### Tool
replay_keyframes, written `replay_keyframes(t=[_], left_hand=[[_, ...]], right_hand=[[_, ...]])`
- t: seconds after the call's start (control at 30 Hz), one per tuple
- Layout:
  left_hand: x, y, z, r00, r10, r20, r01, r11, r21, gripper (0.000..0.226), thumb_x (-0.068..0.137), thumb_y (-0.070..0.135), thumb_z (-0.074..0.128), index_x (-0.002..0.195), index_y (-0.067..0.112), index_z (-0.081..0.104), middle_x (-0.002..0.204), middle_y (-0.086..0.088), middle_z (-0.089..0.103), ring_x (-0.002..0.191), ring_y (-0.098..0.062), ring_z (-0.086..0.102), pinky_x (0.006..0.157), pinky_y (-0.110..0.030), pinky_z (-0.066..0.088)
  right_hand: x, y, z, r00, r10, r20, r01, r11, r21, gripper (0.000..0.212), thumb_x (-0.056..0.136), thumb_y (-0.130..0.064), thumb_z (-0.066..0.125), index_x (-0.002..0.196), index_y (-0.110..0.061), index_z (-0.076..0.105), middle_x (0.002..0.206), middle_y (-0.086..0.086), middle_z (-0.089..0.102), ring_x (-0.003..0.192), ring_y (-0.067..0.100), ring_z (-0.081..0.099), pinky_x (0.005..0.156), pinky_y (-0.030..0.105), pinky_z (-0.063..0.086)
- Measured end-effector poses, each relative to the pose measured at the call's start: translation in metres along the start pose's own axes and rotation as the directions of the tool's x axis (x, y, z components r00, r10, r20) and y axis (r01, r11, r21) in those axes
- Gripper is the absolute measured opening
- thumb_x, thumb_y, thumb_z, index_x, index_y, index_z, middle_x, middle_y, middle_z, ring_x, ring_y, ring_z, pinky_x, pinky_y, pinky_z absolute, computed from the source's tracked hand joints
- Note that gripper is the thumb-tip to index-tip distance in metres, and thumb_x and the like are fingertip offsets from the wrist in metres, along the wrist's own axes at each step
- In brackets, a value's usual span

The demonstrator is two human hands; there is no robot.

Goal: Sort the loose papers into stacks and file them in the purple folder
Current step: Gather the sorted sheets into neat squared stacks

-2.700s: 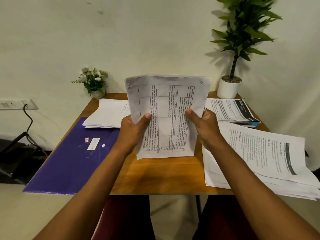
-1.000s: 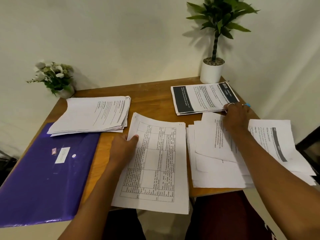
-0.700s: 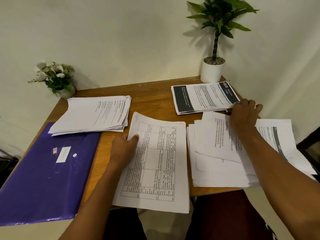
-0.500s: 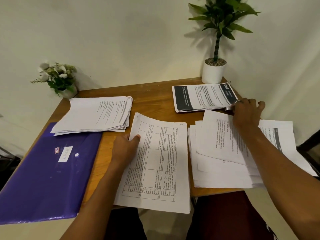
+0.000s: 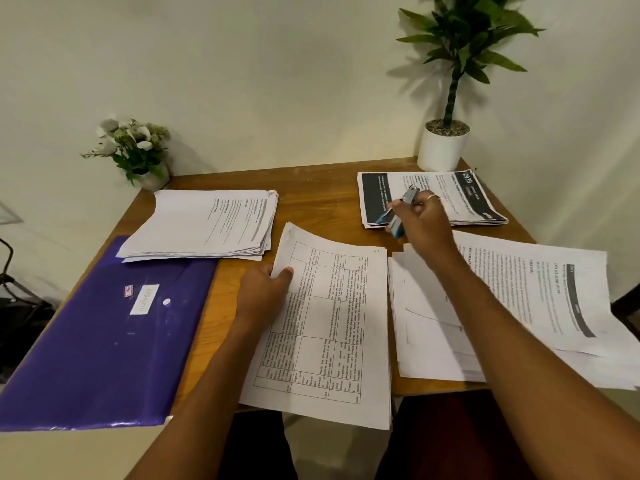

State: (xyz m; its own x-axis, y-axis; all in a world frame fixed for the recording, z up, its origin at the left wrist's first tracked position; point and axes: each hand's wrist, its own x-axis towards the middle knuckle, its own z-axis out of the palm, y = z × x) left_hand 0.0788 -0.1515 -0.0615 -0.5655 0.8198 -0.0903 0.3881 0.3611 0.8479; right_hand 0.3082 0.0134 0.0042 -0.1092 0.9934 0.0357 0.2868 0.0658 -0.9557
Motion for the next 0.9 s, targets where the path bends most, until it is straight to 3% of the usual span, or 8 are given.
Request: replay_keyframes(t=[0.1,0.27,0.33,0.43,0.53,0.67,0.73,0.9], left_hand=[[0.001,-0.002,0.001,1.000,0.007,-0.011,-0.007,1.000,0.006,0.025,0.100,0.039,0.058,0.106,0.016,0.069,0.106,-0.001,0.075,0.075,-0.016,0.074,0.050,-0.016,0.052],[0.002,-0.003,0.003,0.999,0.024,-0.029,-0.024,1.000,-0.015,0.029,0.100,0.036,0.060,0.113,0.012,0.069,0.111,-0.003,0.074,0.078,-0.016,0.074,0.051,-0.015,0.053],[0.003,-0.006,0.004,0.999,0.020,-0.034,-0.020,1.000,-0.012,0.030,0.100,0.038,0.060,0.113,0.012,0.068,0.110,-0.002,0.074,0.076,-0.016,0.074,0.051,-0.015,0.053],[0.005,-0.008,0.005,0.999,0.022,-0.036,-0.022,1.000,-0.003,0.031,0.099,0.040,0.060,0.112,0.013,0.068,0.110,-0.001,0.075,0.077,-0.017,0.074,0.054,-0.018,0.056],[0.005,-0.009,0.006,0.999,0.020,-0.039,-0.021,1.000,-0.014,0.030,0.100,0.039,0.059,0.112,0.013,0.069,0.108,-0.002,0.075,0.076,-0.017,0.075,0.056,-0.022,0.059],[0.005,-0.008,0.008,0.998,0.030,-0.051,-0.030,1.000,0.006,0.028,0.101,0.037,0.058,0.111,0.013,0.068,0.107,-0.002,0.074,0.074,-0.017,0.074,0.057,-0.021,0.059],[0.005,-0.008,0.008,0.998,0.026,-0.057,-0.026,1.000,0.013,0.030,0.101,0.038,0.058,0.113,0.012,0.068,0.107,-0.003,0.074,0.075,-0.017,0.073,0.059,-0.024,0.060],[0.003,-0.007,0.009,0.997,0.027,-0.069,-0.025,0.999,0.033,0.036,0.101,0.041,0.057,0.122,0.013,0.067,0.110,-0.002,0.073,0.075,-0.016,0.073,0.061,-0.026,0.062]], right_hand=[[-0.008,0.001,0.035,0.982,0.112,0.154,-0.154,0.944,0.293,0.019,0.100,-0.028,0.058,0.112,-0.014,0.056,0.096,0.008,0.078,0.057,0.019,0.066,0.047,0.024,0.047],[-0.013,0.005,0.086,0.935,0.146,0.324,-0.291,0.837,0.464,0.009,0.099,-0.016,0.052,0.097,-0.007,0.051,0.098,0.017,0.077,0.049,0.017,0.053,0.040,0.023,0.034],[-0.011,0.009,0.099,0.922,0.167,0.350,-0.328,0.816,0.476,0.010,0.100,-0.014,0.051,0.095,-0.006,0.055,0.100,0.022,0.075,0.050,0.018,0.054,0.043,0.026,0.036],[-0.005,0.015,0.109,0.922,0.185,0.340,-0.350,0.775,0.526,0.019,0.103,-0.016,0.050,0.117,-0.004,0.057,0.107,0.019,0.075,0.064,0.024,0.066,0.048,0.028,0.050],[0.001,0.021,0.114,0.931,0.206,0.301,-0.350,0.736,0.579,0.022,0.104,-0.017,0.053,0.122,-0.006,0.057,0.111,0.013,0.075,0.081,0.030,0.075,0.067,0.037,0.063],[0.005,0.020,0.121,0.957,0.225,0.181,-0.286,0.832,0.476,0.026,0.101,-0.029,0.059,0.124,-0.017,0.058,0.112,0.007,0.073,0.091,0.026,0.076,0.074,0.036,0.063],[0.007,0.014,0.124,0.970,0.204,0.132,-0.237,0.910,0.340,0.025,0.102,-0.034,0.056,0.123,-0.022,0.057,0.111,0.001,0.072,0.093,0.020,0.074,0.066,0.027,0.061],[0.013,-0.004,0.130,0.982,0.130,0.134,-0.127,0.991,-0.036,0.029,0.101,-0.048,0.050,0.119,-0.026,0.055,0.105,-0.003,0.070,0.091,0.013,0.071,0.079,0.033,0.061]])
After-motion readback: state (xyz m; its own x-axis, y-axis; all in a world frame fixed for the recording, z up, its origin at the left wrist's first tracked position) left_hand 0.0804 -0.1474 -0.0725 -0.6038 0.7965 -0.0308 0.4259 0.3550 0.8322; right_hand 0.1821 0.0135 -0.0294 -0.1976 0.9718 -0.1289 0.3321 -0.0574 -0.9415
